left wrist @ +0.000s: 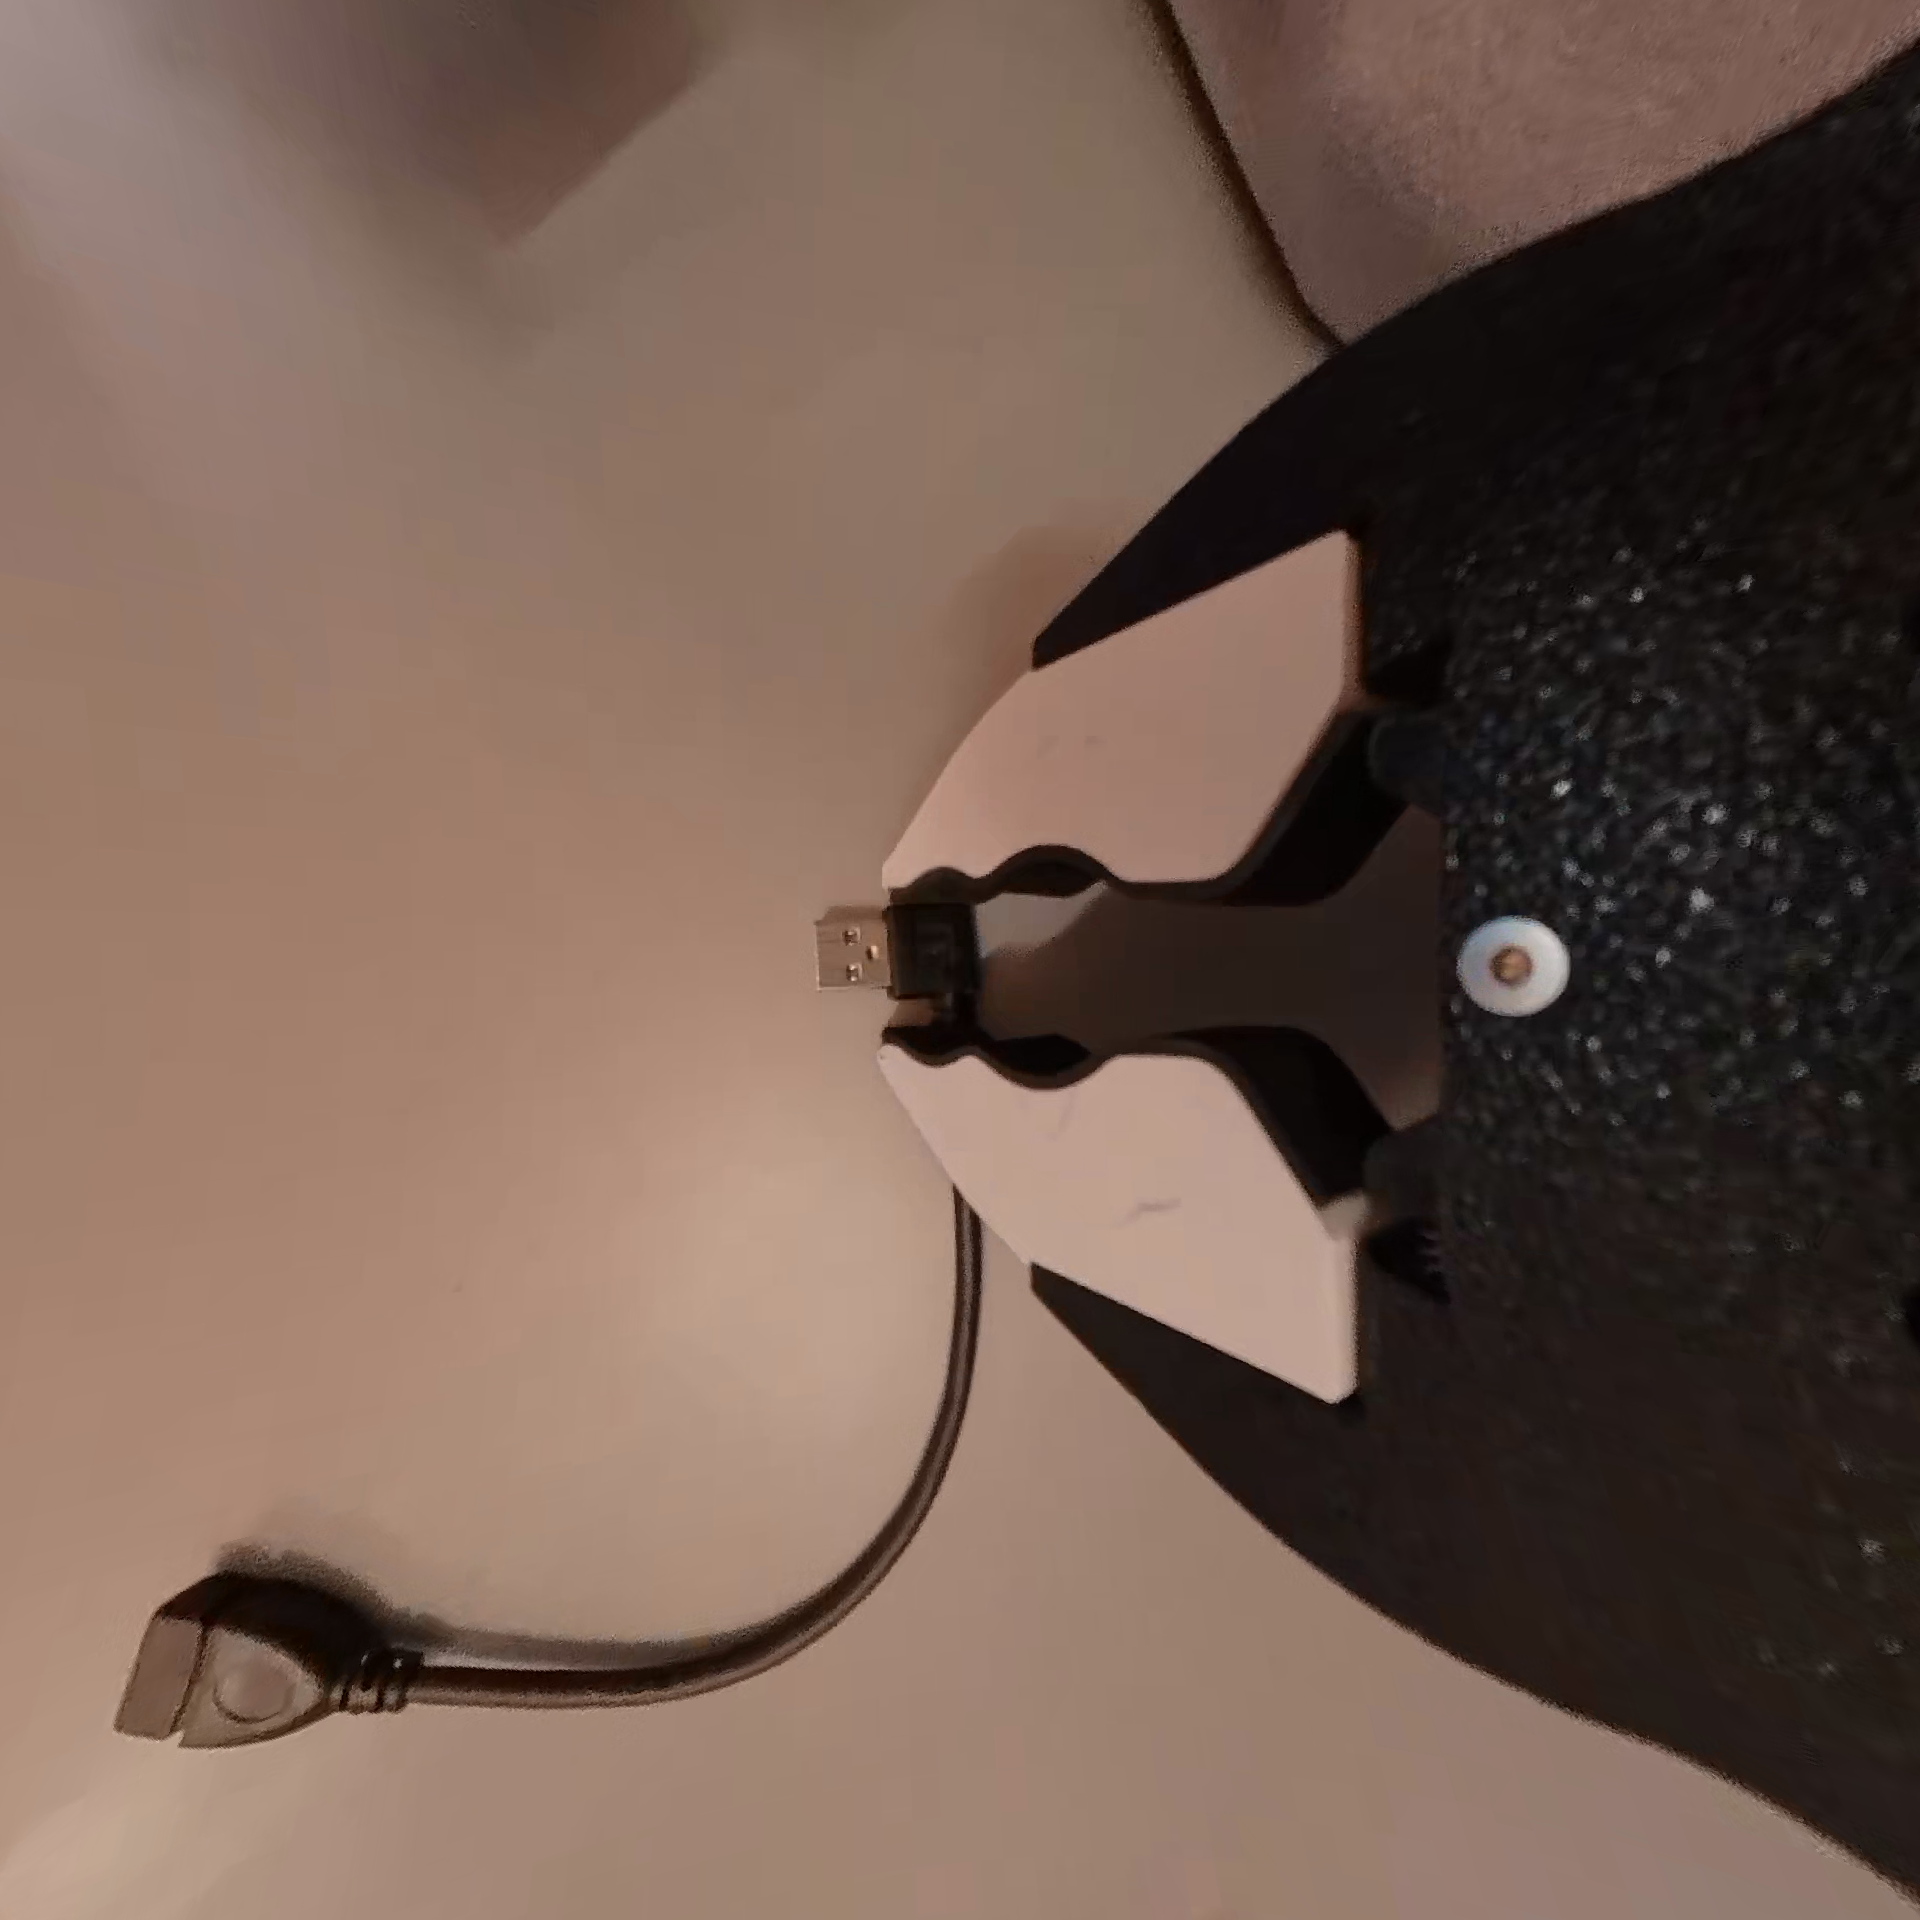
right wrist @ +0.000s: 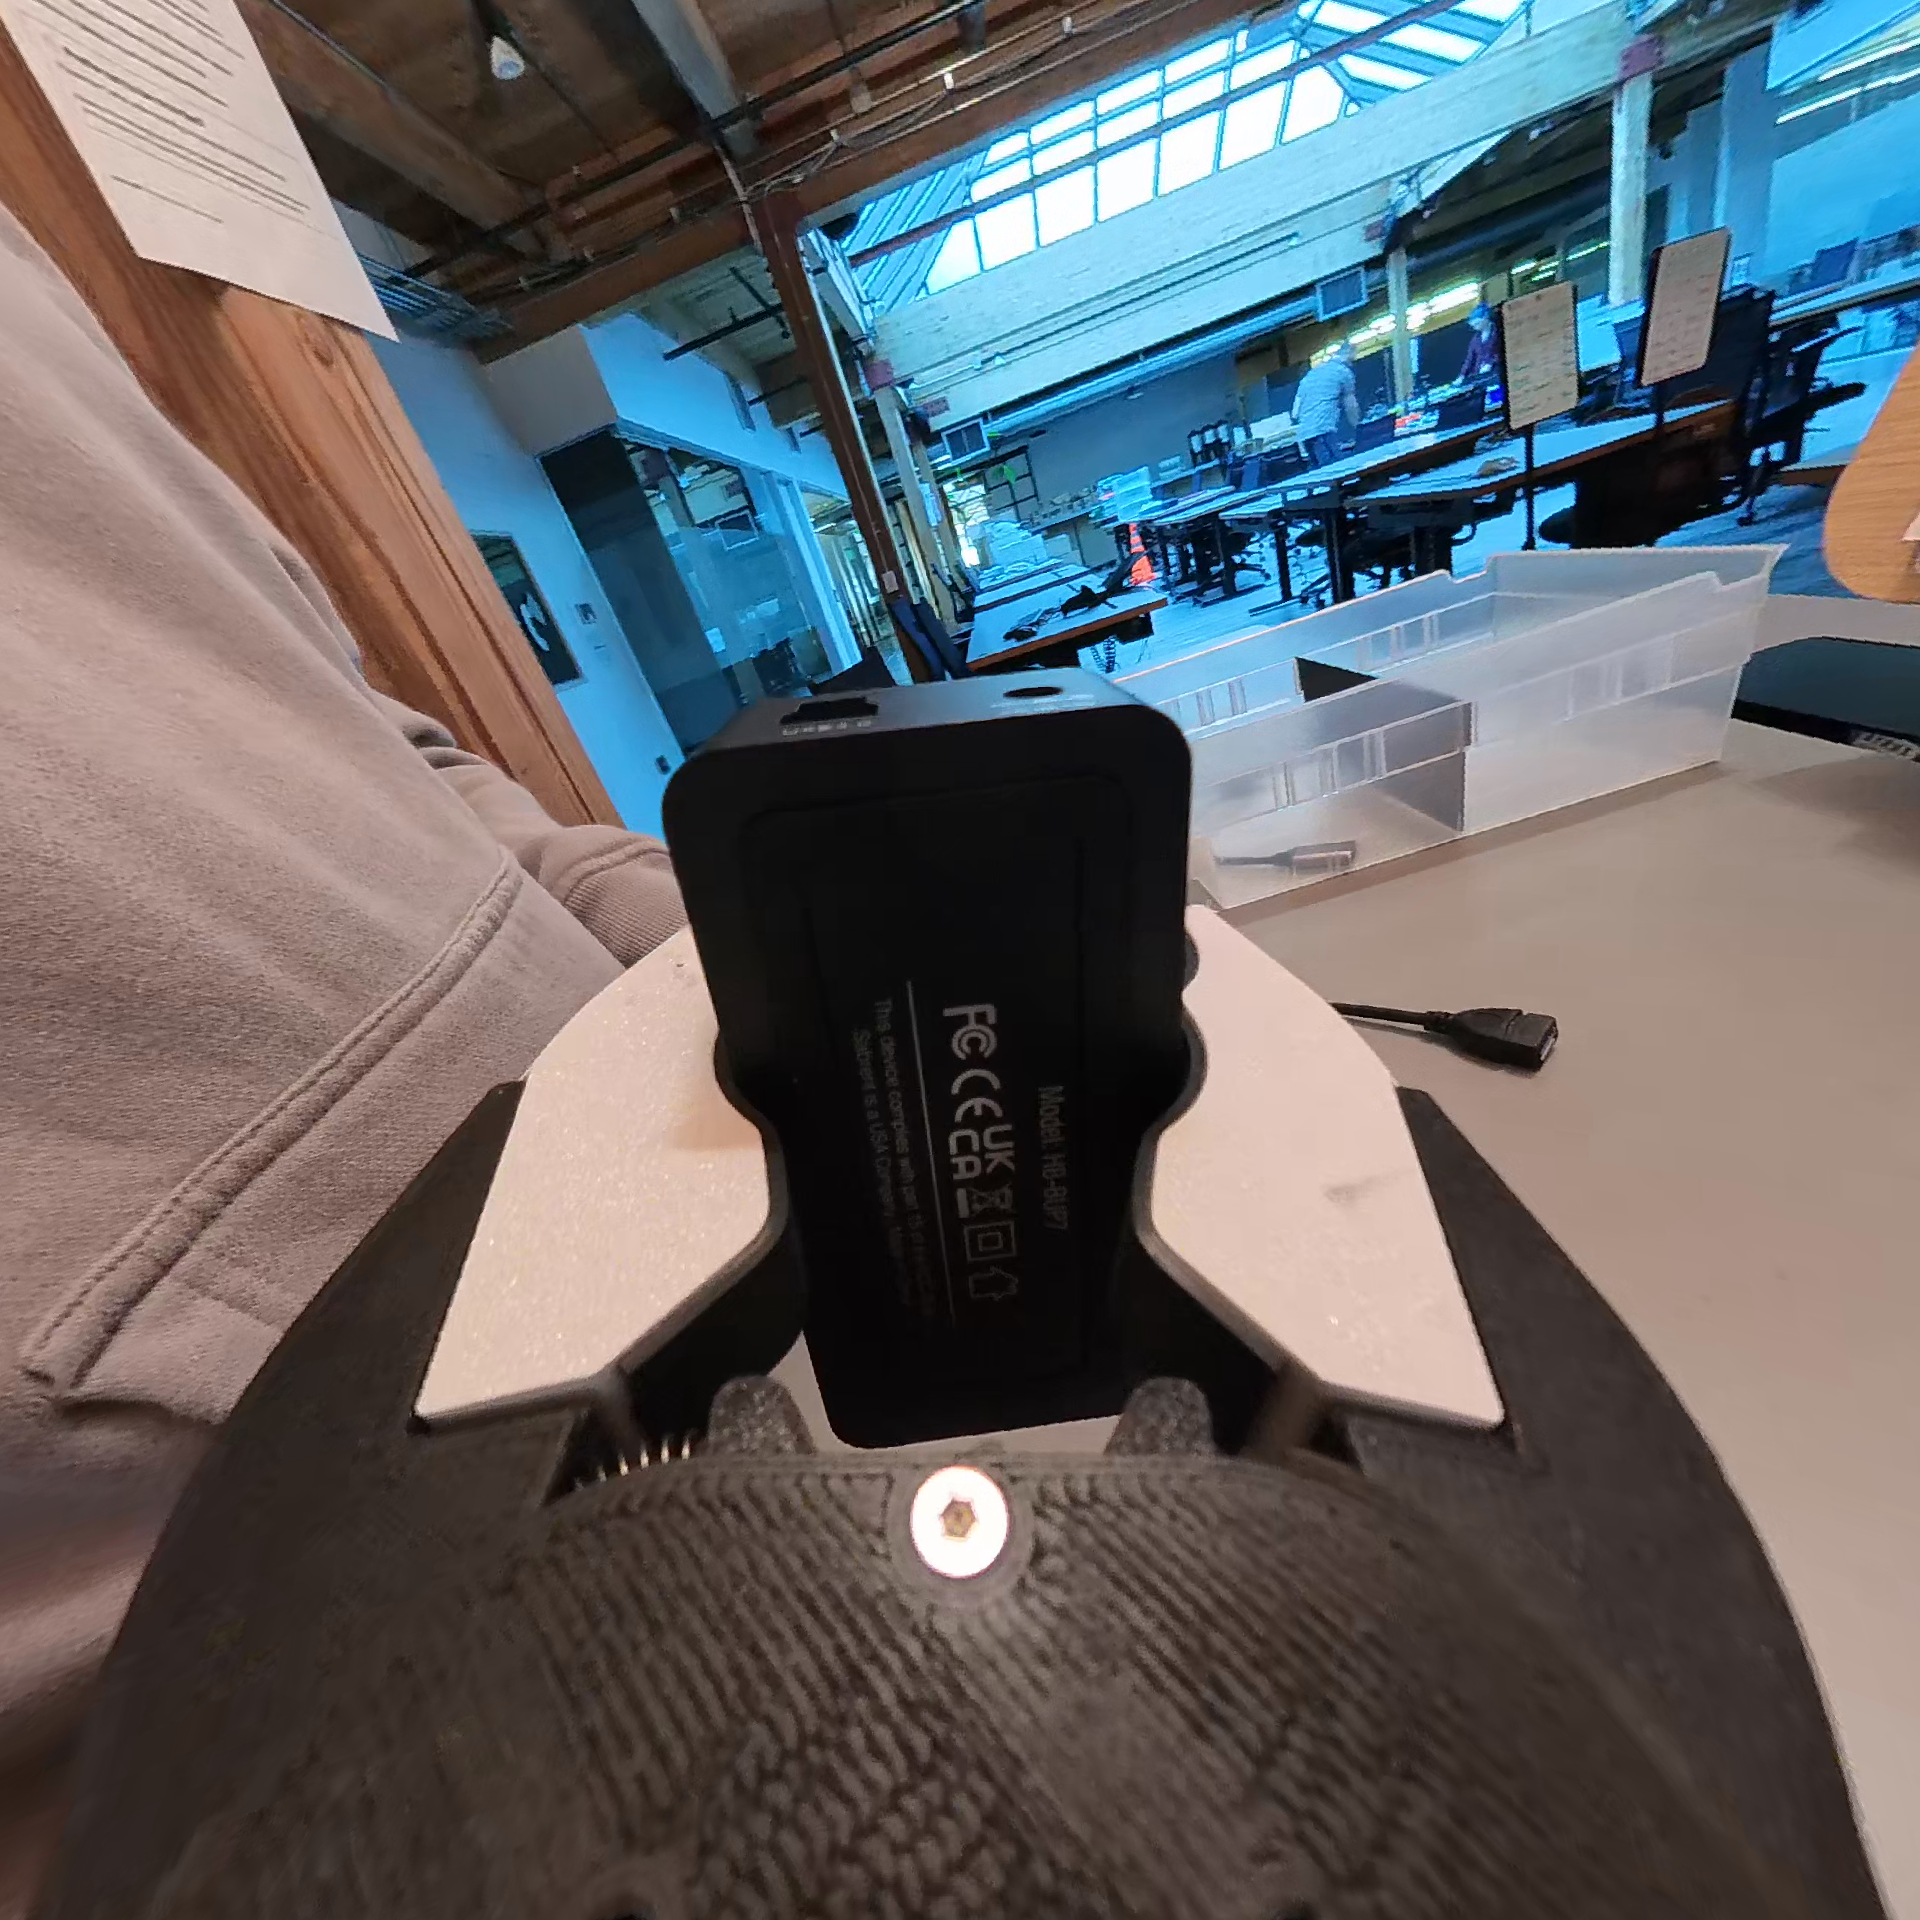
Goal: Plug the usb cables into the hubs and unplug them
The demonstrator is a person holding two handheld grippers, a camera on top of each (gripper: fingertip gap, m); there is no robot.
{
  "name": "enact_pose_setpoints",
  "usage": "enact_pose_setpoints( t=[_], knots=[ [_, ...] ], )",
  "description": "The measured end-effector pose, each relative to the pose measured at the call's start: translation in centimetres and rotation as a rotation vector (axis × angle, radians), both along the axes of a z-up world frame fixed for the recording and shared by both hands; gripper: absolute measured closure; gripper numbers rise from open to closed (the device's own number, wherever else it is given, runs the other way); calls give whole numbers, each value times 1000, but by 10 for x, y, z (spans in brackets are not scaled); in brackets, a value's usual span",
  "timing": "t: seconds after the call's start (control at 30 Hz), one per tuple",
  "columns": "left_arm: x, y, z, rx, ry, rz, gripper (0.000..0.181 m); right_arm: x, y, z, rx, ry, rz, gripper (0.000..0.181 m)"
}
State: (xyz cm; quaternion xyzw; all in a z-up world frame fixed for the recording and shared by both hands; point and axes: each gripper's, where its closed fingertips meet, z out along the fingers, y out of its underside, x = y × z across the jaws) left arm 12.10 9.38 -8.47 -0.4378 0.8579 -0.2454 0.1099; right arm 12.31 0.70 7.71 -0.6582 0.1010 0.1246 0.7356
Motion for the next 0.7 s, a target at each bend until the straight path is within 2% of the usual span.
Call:
enact_pose_setpoints(
  t=[0.03, 0.2, 0.4, 0.47, 0.53, 0.6, 0.7],
  knots=[
    [0, 0, 0, 5, -17, -14, 165, 1, 0, 0, 3, 3, 6, 107],
    [0, -1, 0, 9, -70, -112, 165, 4, 3, -4, 9, 8, 24, 107],
    [-4, -1, 7, -16, -70, -299, 165, 1, 9, -10, -14, 8, 61, 107],
    [-5, -5, 29, -75, -81, -393, 165, -2, 10, -10, -26, 4, 75, 107],
    [-11, -5, 51, -75, -13, -498, 165, -6, 11, -9, -17, 15, 97, 109],
    [-14, -13, 83, -97, 18, -584, 165, -6, 13, -7, 2, 24, 87, 109],
    [-20, -26, 121, -63, 72, -694, 165, -5, 18, -2, 37, 35, 64, 109]
  ],
)
